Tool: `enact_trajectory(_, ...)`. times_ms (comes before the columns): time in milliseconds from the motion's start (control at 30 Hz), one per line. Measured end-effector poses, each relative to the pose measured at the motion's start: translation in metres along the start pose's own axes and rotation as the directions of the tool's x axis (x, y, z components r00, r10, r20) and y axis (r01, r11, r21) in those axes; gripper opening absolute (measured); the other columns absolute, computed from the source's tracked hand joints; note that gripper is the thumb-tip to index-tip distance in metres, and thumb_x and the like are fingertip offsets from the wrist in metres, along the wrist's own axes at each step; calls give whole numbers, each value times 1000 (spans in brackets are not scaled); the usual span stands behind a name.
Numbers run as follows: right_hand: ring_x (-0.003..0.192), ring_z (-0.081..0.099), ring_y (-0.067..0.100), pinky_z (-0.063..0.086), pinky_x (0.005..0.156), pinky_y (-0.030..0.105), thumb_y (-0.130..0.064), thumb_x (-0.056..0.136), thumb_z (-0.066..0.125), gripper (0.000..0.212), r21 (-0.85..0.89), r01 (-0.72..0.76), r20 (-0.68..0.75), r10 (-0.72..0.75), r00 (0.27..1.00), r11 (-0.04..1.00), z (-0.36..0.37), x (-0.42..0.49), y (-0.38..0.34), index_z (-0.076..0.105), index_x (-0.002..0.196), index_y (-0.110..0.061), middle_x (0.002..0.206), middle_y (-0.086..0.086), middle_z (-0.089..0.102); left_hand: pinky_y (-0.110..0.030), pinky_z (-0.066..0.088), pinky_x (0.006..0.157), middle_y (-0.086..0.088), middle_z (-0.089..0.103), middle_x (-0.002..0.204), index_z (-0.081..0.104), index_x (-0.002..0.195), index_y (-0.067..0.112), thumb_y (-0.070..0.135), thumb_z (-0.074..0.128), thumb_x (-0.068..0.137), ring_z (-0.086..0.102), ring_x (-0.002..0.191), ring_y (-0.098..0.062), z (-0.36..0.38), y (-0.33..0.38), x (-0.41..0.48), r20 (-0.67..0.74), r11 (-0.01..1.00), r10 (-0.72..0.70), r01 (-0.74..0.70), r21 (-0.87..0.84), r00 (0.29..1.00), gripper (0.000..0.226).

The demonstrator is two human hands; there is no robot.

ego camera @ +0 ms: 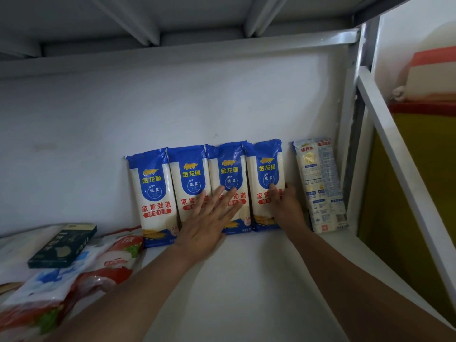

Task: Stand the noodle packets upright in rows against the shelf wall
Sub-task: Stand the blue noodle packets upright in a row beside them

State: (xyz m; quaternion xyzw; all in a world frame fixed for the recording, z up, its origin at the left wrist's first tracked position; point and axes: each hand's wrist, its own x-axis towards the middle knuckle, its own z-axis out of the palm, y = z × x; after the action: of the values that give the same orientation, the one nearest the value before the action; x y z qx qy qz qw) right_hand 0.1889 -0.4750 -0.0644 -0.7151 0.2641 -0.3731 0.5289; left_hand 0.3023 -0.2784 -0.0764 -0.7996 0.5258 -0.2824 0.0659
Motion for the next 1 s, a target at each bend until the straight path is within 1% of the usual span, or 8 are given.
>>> enact_trajectory(167,99,66,26,48,69,29,-19,103,54,27,-211,48,5,-48,999,976,-11,-7,-17,48,127,-9,106,4,63,-52,-4,127,-4,-17,170,4,163,29,18,50,97,-23,155,-25,-13,7,-14,28,999,39,-38,-31,999,81)
enact_trajectory(267,96,67,17,50,62,21,-10,100,54,27,-261,81,13,-80,997,962,-25,-13,-31,53,128,-12,105,-5,62,-47,-6,127,-1,-21,169,0,162,32,27,54,98,-25,154,-21,-32,11,-33,48,996,40,-35,-86,998,84)
enact_trajectory(367,114,61,22,58,89,37,-9,98,55,39,-312,119,-66,-146,987,943,-44,-18,-38,52,136,-14,123,2,61,-38,-11,124,10,-34,164,-9,160,41,45,47,102,-33,150,-12,-53,12,-63,126,978,65,-37,-208,990,80)
enact_trajectory(467,138,39,33,42,111,49,-9,91,68,55,-434,52,-226,-164,960,899,-65,-20,-33,46,142,-16,146,13,44,-34,-10,123,15,-35,162,-14,156,46,56,39,103,-34,149,-6,-65,12,-93,188,963,18,33,-266,982,76)
enact_trajectory(600,141,33,43,37,112,58,-22,80,84,89,-532,-126,-310,-55,949,837,-87,-20,-5,30,151,-14,152,21,33,-34,-5,125,15,-35,161,-20,153,43,67,22,97,-30,150,-8,-68,6,-110,283,954,-78,154,-257,956,74)
enact_trajectory(733,142,34,44,37,112,64,-36,72,91,107,-421,-191,-290,68,955,887,-90,-11,14,21,152,-21,153,21,30,-29,-5,119,13,-35,162,-22,153,41,75,-3,78,-26,151,-9,-67,1,-118,277,936,-105,189,-297,955,85)
enact_trajectory(867,139,42,43,39,109,66,-40,62,97,120,-351,-205,-316,90,944,914,-83,-3,18,21,153,-21,152,18,41,-29,-6,116,11,-34,162,-23,150,39,73,7,88,-26,149,-8,-67,1,-123,285,940,-116,198,-278,951,77)
enact_trajectory(1000,137,46,43,43,108,65,-24,73,91,106,-316,-239,-351,121,928,918,-79,-5,18,23,155,-17,150,18,42,-30,-3,116,11,-32,163,-19,155,37,58,30,103,-25,150,-9,-68,-1,-127,298,932,-129,218,-290,946,74)
